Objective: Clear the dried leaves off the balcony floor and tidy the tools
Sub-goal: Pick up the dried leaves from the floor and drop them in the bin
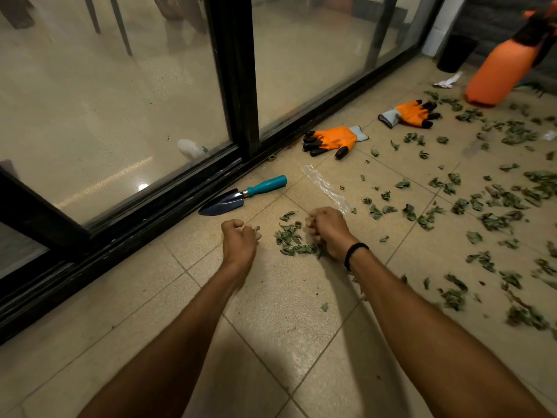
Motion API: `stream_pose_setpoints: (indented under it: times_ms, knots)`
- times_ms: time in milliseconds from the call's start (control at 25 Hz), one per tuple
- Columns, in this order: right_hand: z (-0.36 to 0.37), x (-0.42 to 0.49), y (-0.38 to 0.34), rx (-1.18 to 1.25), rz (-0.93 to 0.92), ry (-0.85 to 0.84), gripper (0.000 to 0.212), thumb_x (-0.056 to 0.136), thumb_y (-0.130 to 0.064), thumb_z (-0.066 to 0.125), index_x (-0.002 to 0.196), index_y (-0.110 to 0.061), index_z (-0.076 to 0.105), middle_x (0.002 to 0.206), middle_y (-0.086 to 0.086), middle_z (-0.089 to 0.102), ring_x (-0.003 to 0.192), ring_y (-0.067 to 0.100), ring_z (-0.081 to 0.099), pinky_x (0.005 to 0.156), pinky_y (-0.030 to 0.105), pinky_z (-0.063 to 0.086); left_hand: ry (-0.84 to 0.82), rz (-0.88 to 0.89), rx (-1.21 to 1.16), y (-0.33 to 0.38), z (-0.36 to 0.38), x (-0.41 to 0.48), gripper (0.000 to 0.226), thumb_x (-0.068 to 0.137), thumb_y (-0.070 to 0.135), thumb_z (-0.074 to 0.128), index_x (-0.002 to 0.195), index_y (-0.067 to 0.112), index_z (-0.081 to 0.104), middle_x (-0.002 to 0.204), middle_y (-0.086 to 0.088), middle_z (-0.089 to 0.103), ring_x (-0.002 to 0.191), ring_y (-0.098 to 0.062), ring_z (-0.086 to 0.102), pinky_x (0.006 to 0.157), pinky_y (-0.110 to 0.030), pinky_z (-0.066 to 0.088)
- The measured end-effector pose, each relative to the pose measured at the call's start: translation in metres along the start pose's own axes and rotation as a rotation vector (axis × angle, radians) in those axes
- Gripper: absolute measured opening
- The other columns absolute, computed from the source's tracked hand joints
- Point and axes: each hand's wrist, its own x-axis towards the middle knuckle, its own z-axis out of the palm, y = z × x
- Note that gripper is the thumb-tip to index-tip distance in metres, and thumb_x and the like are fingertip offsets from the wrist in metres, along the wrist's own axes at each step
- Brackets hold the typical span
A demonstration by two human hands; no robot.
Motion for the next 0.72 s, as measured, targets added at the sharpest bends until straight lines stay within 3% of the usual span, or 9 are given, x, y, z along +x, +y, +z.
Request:
stream_pose_setpoints:
  times_ms: [80, 120, 240, 400, 480, 600, 720]
  knots:
    - [0.012, 0.002, 0.016, -0.649, -0.265, -0.010, 0.024, 0.100, -0.038, 0.052, 0.107, -0.016, 0.055, 0.097, 0.000, 0.061, 0.084, 0.014, 0.058, 0.072, 0.031, 0.051, 0.031, -0.024, -0.001, 0.003, 0.001, 0.000, 0.023, 0.106, 0.030, 0.040, 0.122, 0.019, 0.052, 0.117, -0.008, 0.063, 0.104, -0.022, 0.063, 0.091, -0.042, 0.054]
    - [0.019, 0.001, 0.022, -0.821, -0.328, -0.034, 0.027, 0.097, -0.043, 0.055, 0.107, -0.018, 0.053, 0.098, 0.000, 0.060, 0.087, 0.016, 0.057, 0.075, 0.034, 0.050, 0.049, 0.037, 0.055, 0.004, 0.002, -0.001, 0.028, 0.107, 0.032, 0.039, 0.120, 0.017, 0.058, 0.116, -0.006, 0.065, 0.104, -0.022, 0.063, 0.091, -0.043, 0.054]
    - [0.033, -0.001, 0.025, -0.965, -0.397, 0.024, 0.022, 0.098, -0.037, 0.053, 0.102, -0.015, 0.053, 0.097, 0.006, 0.061, 0.085, 0.021, 0.055, 0.069, 0.033, 0.044, 0.036, 0.297, 0.314, 0.010, 0.008, -0.008, 0.039, 0.107, 0.042, 0.037, 0.113, 0.014, 0.062, 0.104, 0.002, 0.066, 0.096, -0.015, 0.063, 0.081, -0.034, 0.053]
    - [0.023, 0.002, 0.009, -0.574, -0.248, -0.028, 0.027, 0.097, -0.038, 0.048, 0.088, -0.014, 0.057, 0.085, 0.005, 0.060, 0.077, 0.018, 0.053, 0.067, 0.033, 0.046, -0.115, 0.388, 0.693, 0.002, 0.026, -0.011, 0.048, 0.099, 0.059, 0.044, 0.123, 0.019, 0.052, 0.109, 0.003, 0.055, 0.096, -0.013, 0.054, 0.074, -0.029, 0.044]
    - [0.012, 0.001, 0.002, -0.332, -0.163, -0.039, 0.025, 0.094, -0.036, 0.048, 0.082, -0.015, 0.057, 0.080, 0.005, 0.056, 0.072, 0.018, 0.050, 0.063, 0.035, 0.042, -0.118, 0.404, 0.770, -0.006, 0.032, -0.011, 0.052, 0.097, 0.063, 0.043, 0.124, 0.019, 0.051, 0.110, -0.002, 0.057, 0.094, -0.016, 0.055, 0.075, -0.033, 0.050]
    - [-0.005, -0.004, -0.007, 0.052, -0.053, -0.037, 0.013, 0.087, -0.015, 0.053, 0.074, -0.015, 0.052, 0.070, 0.003, 0.050, 0.055, 0.012, 0.042, 0.047, 0.027, 0.031, -0.131, 0.496, 0.765, -0.011, 0.034, -0.012, 0.054, 0.098, 0.066, 0.035, 0.122, 0.021, 0.054, 0.105, 0.000, 0.058, 0.091, -0.016, 0.057, 0.076, -0.035, 0.051]
    - [-0.017, -0.006, -0.009, 0.262, 0.027, 0.028, 0.020, 0.079, -0.002, 0.053, 0.067, -0.017, 0.046, 0.063, -0.001, 0.045, 0.046, 0.008, 0.036, 0.042, 0.024, 0.023, -0.133, 0.488, 0.587, -0.010, 0.035, -0.010, 0.046, 0.104, 0.056, 0.028, 0.119, 0.023, 0.055, 0.105, 0.001, 0.062, 0.095, -0.015, 0.057, 0.075, -0.031, 0.045]
